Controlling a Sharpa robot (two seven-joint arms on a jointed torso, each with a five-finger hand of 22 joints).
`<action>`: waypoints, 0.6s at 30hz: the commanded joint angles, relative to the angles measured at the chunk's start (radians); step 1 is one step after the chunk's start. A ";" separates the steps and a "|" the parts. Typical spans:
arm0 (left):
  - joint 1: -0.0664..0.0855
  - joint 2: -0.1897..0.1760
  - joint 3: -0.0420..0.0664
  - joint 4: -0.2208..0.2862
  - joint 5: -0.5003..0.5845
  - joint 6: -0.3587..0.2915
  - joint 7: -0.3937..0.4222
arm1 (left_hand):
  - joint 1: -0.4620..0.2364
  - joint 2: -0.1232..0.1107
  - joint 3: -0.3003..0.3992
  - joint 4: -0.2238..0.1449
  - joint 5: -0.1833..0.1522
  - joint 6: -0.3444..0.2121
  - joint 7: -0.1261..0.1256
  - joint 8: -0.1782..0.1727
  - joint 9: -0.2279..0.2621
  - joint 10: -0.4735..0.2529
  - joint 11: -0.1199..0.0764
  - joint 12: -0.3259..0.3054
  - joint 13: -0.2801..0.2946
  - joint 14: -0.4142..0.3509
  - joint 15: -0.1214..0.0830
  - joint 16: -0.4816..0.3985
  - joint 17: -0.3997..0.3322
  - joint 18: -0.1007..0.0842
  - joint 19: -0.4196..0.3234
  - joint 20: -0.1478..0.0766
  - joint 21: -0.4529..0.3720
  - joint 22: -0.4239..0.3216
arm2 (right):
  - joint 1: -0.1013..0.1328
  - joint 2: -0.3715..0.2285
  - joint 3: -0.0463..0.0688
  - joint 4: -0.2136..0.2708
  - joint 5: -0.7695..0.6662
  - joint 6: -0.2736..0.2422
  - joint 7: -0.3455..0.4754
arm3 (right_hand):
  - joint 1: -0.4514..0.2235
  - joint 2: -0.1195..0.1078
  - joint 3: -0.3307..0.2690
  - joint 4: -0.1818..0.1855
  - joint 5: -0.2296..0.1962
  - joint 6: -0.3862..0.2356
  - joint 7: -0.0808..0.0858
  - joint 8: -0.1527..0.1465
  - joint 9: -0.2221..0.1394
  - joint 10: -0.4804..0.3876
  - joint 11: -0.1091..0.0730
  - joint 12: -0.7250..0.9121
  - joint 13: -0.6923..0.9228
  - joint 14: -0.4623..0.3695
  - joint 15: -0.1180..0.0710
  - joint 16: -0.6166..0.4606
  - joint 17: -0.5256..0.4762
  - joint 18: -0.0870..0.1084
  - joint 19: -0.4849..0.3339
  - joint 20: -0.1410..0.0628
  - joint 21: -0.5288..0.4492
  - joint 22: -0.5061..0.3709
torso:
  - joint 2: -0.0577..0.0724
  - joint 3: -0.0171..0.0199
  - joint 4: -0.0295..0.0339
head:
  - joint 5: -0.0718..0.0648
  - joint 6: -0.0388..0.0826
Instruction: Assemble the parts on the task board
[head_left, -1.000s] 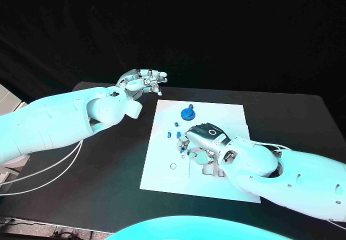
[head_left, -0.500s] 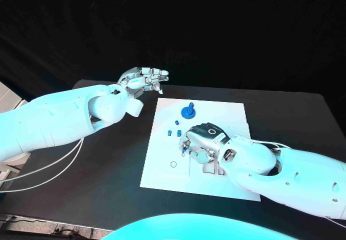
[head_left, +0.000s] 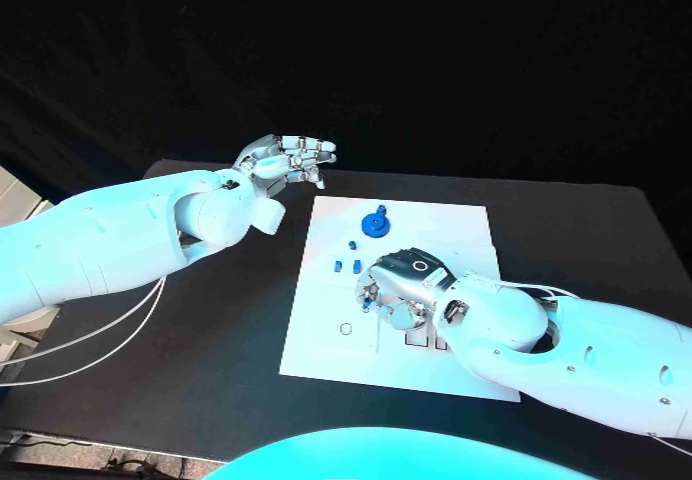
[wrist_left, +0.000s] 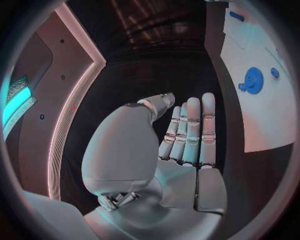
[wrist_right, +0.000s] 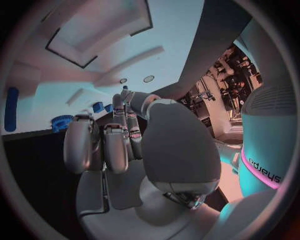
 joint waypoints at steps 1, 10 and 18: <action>0.001 0.002 0.001 0.001 -0.005 0.018 0.002 | -0.005 0.002 -0.001 -0.004 0.003 -0.009 0.009 -0.005 -0.001 -0.006 0.003 0.003 -0.001 0.000 0.004 -0.002 -0.001 0.014 0.005 0.001 -0.002 -0.001 | -0.002 0.002 0.000 -0.001 -0.019 0.022 -0.003 | -0.008 -0.001 0.001 -0.003 0.003 0.004 0.001 0.004 0.002 0.053 -0.048 0.003 0.001 0.062 -0.001 0.000 0.034 -0.012 0.039 -0.004 -0.002 0.026 | 0.000 0.0003 0.0003 | 0.001 0.000; 0.001 0.002 0.001 0.000 -0.007 0.021 -0.001 | -0.006 0.002 -0.002 -0.004 0.003 -0.009 0.009 -0.005 -0.002 -0.007 0.004 0.004 -0.003 0.000 0.004 -0.003 -0.002 0.014 0.005 0.001 -0.003 -0.001 | -0.003 0.006 -0.001 -0.004 -0.021 0.034 -0.002 | -0.010 -0.001 0.003 -0.006 0.003 0.004 0.002 0.003 0.002 0.055 -0.047 0.001 0.000 0.062 0.001 0.001 0.036 -0.013 0.039 -0.004 -0.002 0.027 | 0.000 0.0007 -0.0001 | -0.002 0.000; 0.002 0.001 0.001 0.000 -0.008 0.021 -0.003 | -0.006 0.002 -0.002 -0.004 0.003 -0.009 0.009 -0.005 -0.002 -0.007 0.004 0.004 -0.003 0.000 0.004 -0.003 -0.002 0.014 0.005 0.001 -0.003 -0.001 | -0.004 0.007 -0.002 -0.007 -0.027 0.042 -0.007 | -0.010 -0.001 0.003 -0.006 0.003 0.004 0.002 0.003 0.002 0.055 -0.047 0.001 0.000 0.062 0.001 0.001 0.036 -0.013 0.039 -0.004 -0.002 0.027 | 0.000 0.0008 0.0000 | -0.002 0.000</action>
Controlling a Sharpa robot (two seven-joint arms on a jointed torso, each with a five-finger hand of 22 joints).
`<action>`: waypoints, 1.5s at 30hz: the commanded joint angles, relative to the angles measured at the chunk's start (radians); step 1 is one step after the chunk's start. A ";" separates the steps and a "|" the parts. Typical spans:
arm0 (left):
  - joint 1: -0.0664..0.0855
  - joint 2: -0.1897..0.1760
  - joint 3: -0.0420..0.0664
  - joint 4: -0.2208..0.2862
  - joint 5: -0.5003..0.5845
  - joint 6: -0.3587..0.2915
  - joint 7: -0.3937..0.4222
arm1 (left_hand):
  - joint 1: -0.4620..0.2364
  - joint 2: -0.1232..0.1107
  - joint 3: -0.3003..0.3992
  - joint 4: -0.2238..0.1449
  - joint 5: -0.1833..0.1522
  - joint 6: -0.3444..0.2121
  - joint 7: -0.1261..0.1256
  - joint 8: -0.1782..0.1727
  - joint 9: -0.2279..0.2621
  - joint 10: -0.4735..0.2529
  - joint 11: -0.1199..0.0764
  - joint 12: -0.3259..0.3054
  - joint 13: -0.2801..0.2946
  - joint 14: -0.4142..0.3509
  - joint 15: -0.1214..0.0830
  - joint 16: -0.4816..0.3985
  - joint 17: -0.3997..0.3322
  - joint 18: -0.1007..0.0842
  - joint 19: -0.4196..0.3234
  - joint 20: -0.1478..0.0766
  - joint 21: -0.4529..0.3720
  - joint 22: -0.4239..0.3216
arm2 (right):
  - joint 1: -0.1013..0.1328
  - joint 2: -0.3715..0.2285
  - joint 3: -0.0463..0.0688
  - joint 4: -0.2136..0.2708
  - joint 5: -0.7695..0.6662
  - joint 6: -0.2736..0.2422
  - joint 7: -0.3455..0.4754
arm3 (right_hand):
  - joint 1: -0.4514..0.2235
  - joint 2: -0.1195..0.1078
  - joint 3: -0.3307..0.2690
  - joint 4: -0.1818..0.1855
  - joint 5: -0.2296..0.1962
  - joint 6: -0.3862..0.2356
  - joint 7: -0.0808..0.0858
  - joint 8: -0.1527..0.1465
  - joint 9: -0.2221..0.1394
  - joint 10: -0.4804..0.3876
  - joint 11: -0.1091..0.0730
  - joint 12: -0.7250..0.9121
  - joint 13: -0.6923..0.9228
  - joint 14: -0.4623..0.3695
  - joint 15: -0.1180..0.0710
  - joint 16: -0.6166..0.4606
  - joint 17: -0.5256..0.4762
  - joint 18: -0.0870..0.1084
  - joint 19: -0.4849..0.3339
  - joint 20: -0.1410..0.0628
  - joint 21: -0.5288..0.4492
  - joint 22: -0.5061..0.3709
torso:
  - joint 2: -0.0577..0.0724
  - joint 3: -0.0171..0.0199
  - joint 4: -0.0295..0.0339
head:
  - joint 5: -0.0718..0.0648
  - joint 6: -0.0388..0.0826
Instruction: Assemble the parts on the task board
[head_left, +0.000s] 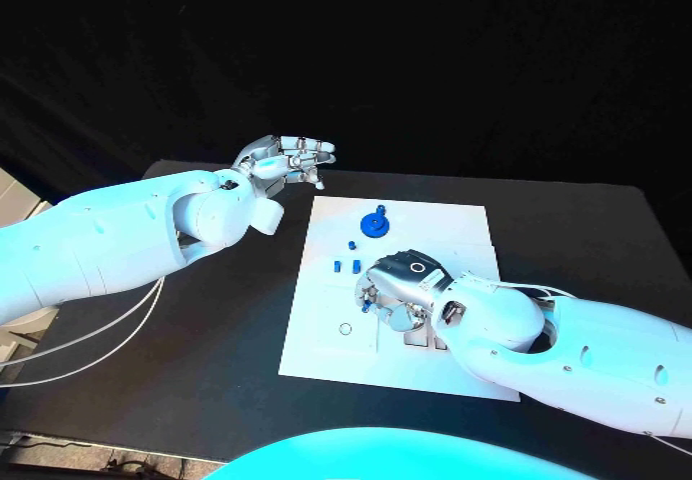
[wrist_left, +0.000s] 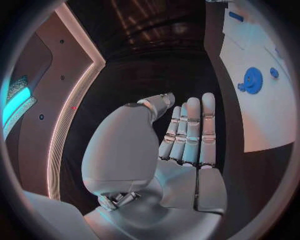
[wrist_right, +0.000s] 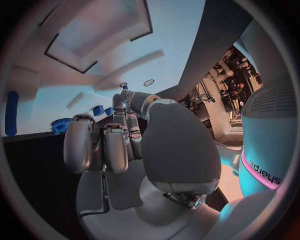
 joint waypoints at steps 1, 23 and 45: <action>0.001 0.001 0.001 0.001 -0.005 0.017 0.002 | -0.006 0.002 -0.002 -0.004 0.003 -0.009 0.009 -0.005 -0.002 -0.004 0.000 0.004 -0.001 -0.001 0.004 -0.003 -0.002 0.014 0.005 0.001 -0.003 -0.001 | -0.001 0.002 0.000 0.000 -0.021 0.023 -0.005 | -0.010 -0.001 0.003 -0.006 0.003 0.006 0.003 0.005 0.001 0.055 -0.047 0.001 0.000 0.062 0.001 0.001 0.036 -0.013 0.039 -0.004 -0.002 0.027 | 0.000 -0.0002 0.0001 | 0.001 0.000; 0.002 -0.001 0.001 0.003 -0.008 0.022 -0.003 | -0.008 0.002 -0.003 -0.003 0.003 -0.010 0.010 -0.005 -0.002 -0.007 0.001 0.004 -0.003 -0.001 0.005 -0.003 -0.002 0.014 0.005 0.002 -0.005 -0.002 | -0.003 0.012 -0.002 -0.003 -0.043 0.038 -0.017 | -0.011 -0.001 0.004 -0.007 0.003 0.006 0.004 0.005 0.002 0.056 -0.047 -0.001 -0.001 0.062 0.002 0.001 0.036 -0.013 0.039 -0.003 -0.001 0.027 | 0.001 0.0001 0.0001 | 0.005 -0.002; 0.002 -0.003 0.001 0.004 -0.012 0.029 -0.011 | -0.008 0.002 -0.003 -0.004 0.003 -0.011 0.010 -0.005 -0.002 -0.010 0.001 0.004 -0.004 -0.001 0.006 -0.004 -0.003 0.014 0.005 0.002 -0.006 -0.003 | -0.012 0.015 -0.009 0.001 -0.071 0.049 -0.031 | -0.012 -0.001 0.005 -0.008 0.003 0.005 0.004 0.005 0.002 0.057 -0.046 -0.002 -0.001 0.062 0.002 0.000 0.035 -0.013 0.038 -0.003 -0.002 0.027 | -0.001 0.0004 0.0000 | 0.002 -0.002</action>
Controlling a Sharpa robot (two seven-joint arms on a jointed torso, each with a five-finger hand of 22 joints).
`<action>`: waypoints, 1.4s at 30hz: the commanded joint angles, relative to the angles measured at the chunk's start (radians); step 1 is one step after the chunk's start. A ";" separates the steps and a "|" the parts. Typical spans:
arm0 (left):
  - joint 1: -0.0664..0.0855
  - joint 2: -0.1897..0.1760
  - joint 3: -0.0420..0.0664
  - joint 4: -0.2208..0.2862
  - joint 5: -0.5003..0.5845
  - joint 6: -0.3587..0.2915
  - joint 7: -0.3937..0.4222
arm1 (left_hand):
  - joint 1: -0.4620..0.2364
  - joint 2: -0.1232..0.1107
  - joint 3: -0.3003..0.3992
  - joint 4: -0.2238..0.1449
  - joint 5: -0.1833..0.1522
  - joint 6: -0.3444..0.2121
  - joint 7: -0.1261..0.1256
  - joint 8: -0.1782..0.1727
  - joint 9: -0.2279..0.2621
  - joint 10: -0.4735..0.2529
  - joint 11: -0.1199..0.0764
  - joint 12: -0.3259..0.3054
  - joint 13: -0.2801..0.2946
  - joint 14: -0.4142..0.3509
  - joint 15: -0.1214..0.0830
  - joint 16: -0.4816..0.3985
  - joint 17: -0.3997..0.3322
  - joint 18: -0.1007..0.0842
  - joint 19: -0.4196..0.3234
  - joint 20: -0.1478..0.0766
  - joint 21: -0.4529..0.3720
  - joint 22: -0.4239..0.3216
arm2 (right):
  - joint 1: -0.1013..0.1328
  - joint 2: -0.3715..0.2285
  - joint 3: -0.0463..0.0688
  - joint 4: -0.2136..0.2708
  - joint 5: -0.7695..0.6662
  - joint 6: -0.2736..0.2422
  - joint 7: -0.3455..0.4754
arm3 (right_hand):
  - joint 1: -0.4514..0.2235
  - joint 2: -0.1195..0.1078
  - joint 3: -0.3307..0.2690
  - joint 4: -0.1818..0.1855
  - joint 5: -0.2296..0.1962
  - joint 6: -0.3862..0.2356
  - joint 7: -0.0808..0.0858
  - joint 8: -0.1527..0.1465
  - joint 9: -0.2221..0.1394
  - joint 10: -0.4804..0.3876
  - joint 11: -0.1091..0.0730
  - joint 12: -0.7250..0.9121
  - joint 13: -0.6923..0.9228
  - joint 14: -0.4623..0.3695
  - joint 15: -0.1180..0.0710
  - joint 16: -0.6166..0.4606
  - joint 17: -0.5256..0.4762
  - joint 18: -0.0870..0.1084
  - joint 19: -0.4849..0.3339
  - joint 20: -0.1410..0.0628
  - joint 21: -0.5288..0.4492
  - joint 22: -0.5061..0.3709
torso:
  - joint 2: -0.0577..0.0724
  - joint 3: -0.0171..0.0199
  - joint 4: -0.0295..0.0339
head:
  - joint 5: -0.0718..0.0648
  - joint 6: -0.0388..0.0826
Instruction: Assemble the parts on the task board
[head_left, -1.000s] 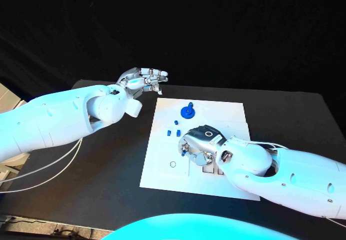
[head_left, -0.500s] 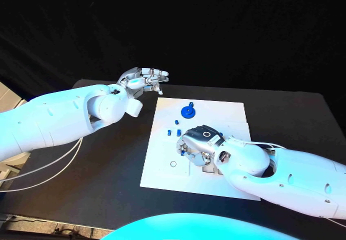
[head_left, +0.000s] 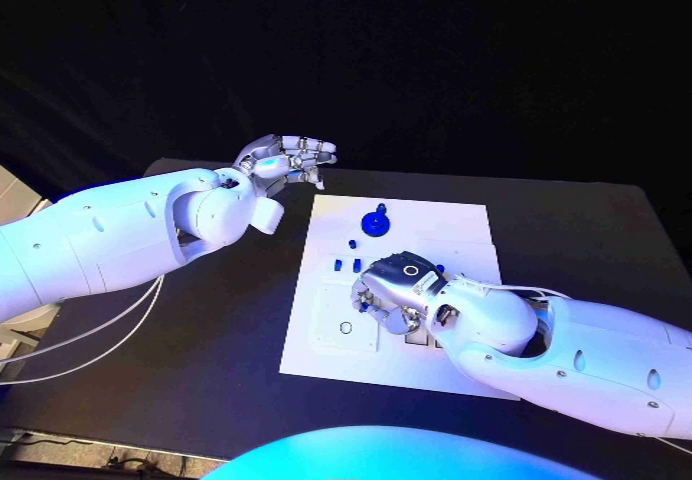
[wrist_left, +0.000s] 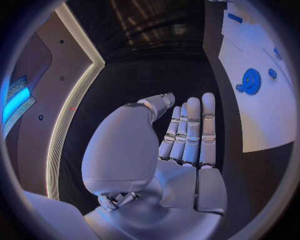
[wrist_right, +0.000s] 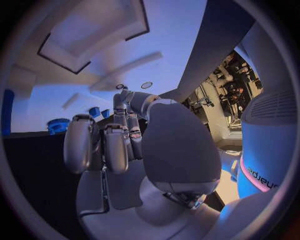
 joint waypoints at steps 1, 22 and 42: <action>0.002 0.001 0.001 0.002 -0.005 0.020 0.001 | -0.008 0.002 -0.003 -0.004 0.003 -0.007 0.013 -0.005 -0.001 -0.006 -0.003 0.004 -0.001 -0.001 0.006 -0.004 -0.001 0.014 0.005 0.002 -0.006 -0.001 | -0.007 -0.005 -0.006 0.001 -0.026 0.018 -0.015 | -0.011 0.001 0.002 -0.006 0.006 0.004 0.003 0.003 0.002 0.046 -0.035 0.001 0.000 0.061 0.001 0.001 0.036 -0.013 0.038 -0.002 -0.001 0.027 | 0.000 0.0006 0.0005 | -0.001 0.002; 0.001 0.001 0.001 0.000 -0.007 0.025 -0.003 | -0.008 0.001 -0.004 -0.004 0.003 -0.008 0.014 -0.005 -0.002 -0.008 -0.002 0.003 -0.002 -0.002 0.006 -0.004 -0.001 0.014 0.005 0.002 -0.006 -0.001 | -0.004 -0.045 -0.005 0.052 -0.066 -0.024 -0.063 | -0.011 0.001 0.003 -0.007 0.006 0.004 0.003 0.003 0.002 0.047 -0.035 0.001 0.000 0.061 0.001 0.002 0.037 -0.014 0.039 -0.002 0.002 0.030 | 0.000 -0.0004 0.0005 | 0.000 0.002; 0.001 0.002 0.001 0.000 -0.009 0.031 -0.005 | -0.008 0.001 -0.004 -0.004 0.003 -0.009 0.014 -0.005 -0.002 -0.011 -0.002 0.003 -0.003 -0.002 0.006 -0.004 -0.002 0.014 0.005 0.003 -0.007 -0.001 | -0.004 -0.032 -0.005 0.046 -0.068 -0.022 -0.071 | -0.012 0.001 0.003 -0.008 0.006 0.005 0.003 0.003 0.002 0.048 -0.035 0.000 -0.001 0.061 0.001 0.002 0.037 -0.014 0.039 -0.002 0.003 0.030 | 0.000 -0.0005 0.0004 | 0.000 -0.002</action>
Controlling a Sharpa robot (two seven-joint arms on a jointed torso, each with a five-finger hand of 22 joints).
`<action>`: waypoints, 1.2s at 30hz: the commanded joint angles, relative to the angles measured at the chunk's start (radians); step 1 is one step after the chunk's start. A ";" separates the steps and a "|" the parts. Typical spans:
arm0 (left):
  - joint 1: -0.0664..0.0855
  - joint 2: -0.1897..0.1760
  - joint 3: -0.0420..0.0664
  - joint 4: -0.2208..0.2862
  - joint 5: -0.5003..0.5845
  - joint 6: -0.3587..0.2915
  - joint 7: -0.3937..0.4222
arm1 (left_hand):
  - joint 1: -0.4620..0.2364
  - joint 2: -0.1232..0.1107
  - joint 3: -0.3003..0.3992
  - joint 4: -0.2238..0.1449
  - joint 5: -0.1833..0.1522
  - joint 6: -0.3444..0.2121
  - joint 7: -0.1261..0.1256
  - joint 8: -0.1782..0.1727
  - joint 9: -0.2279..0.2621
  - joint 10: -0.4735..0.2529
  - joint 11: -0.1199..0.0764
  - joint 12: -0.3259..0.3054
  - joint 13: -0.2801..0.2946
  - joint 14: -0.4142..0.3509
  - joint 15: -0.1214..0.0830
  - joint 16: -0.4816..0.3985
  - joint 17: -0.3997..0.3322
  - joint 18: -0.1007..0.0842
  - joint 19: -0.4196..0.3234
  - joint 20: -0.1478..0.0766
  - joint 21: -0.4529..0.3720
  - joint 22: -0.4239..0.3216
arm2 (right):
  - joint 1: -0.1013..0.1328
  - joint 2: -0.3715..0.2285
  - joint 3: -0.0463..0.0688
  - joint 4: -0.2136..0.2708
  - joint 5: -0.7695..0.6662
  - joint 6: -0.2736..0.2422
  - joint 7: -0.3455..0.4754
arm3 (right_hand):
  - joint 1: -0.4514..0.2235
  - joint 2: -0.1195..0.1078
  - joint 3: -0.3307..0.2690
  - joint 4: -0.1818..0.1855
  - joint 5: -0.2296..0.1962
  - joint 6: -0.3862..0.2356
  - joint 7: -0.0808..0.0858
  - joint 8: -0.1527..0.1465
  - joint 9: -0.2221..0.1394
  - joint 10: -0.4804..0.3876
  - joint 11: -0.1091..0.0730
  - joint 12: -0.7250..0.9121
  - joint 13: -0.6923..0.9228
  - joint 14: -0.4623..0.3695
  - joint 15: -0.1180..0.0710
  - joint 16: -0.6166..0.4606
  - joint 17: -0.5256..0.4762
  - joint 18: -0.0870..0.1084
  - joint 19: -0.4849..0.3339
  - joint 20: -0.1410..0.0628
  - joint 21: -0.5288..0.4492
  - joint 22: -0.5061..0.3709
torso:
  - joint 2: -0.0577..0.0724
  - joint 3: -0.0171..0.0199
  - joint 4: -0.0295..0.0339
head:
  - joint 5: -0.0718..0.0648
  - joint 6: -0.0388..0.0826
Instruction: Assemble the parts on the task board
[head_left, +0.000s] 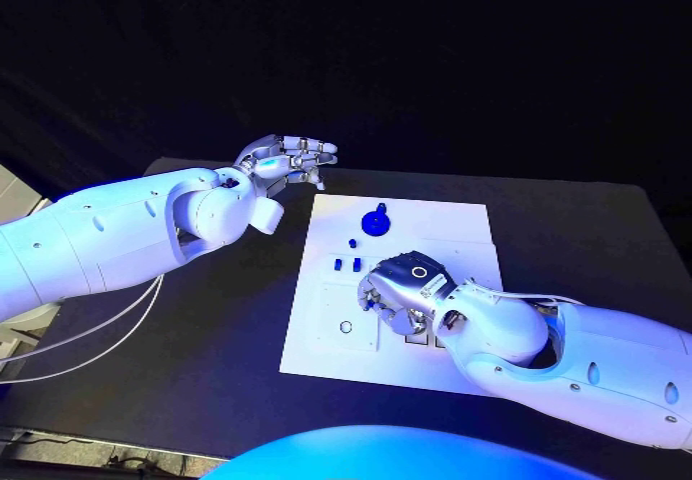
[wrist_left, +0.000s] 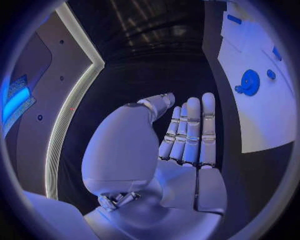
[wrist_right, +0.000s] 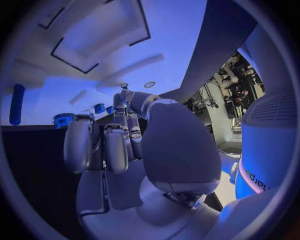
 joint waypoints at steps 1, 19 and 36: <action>0.001 0.001 0.001 0.002 -0.003 0.019 0.003 | -0.008 0.001 -0.004 -0.004 0.003 -0.005 0.010 -0.005 -0.001 -0.007 0.002 0.003 -0.001 -0.002 0.006 -0.004 -0.001 0.014 0.005 0.003 -0.003 -0.001 | 0.000 0.004 0.000 -0.001 -0.015 0.010 -0.003 | -0.012 0.001 0.001 -0.005 0.003 0.004 0.002 0.002 0.001 0.039 -0.034 0.003 0.002 0.061 0.001 0.002 0.037 -0.014 0.039 -0.002 0.003 0.031 | 0.000 -0.0004 -0.0002 | 0.001 0.000; 0.001 0.001 0.001 0.002 -0.004 0.022 0.000 | -0.008 0.002 -0.004 -0.005 0.003 -0.006 0.011 -0.004 -0.001 -0.011 0.003 0.003 -0.003 -0.002 0.007 -0.005 -0.002 0.014 0.005 0.003 -0.005 -0.002 | 0.000 0.020 0.000 -0.030 -0.007 0.045 0.007 | -0.012 0.001 0.001 -0.005 0.003 0.004 0.002 0.002 0.001 0.039 -0.034 0.003 0.002 0.061 0.001 0.002 0.037 -0.014 0.039 -0.002 0.003 0.031 | 0.000 -0.0002 0.0005 | 0.001 -0.004; 0.001 0.000 0.001 0.002 -0.004 0.025 -0.003 | -0.008 0.002 -0.004 -0.004 0.003 -0.007 0.011 -0.004 -0.001 -0.012 0.003 0.003 -0.003 -0.002 0.007 -0.005 -0.002 0.014 0.005 0.003 -0.005 -0.002 | -0.003 0.035 -0.001 -0.043 -0.006 0.077 0.003 | -0.014 0.001 0.002 -0.007 0.003 0.004 0.002 0.002 0.002 0.041 -0.034 0.001 0.001 0.061 0.000 0.003 0.038 -0.014 0.039 -0.003 0.002 0.031 | 0.000 0.0003 0.0003 | 0.001 -0.006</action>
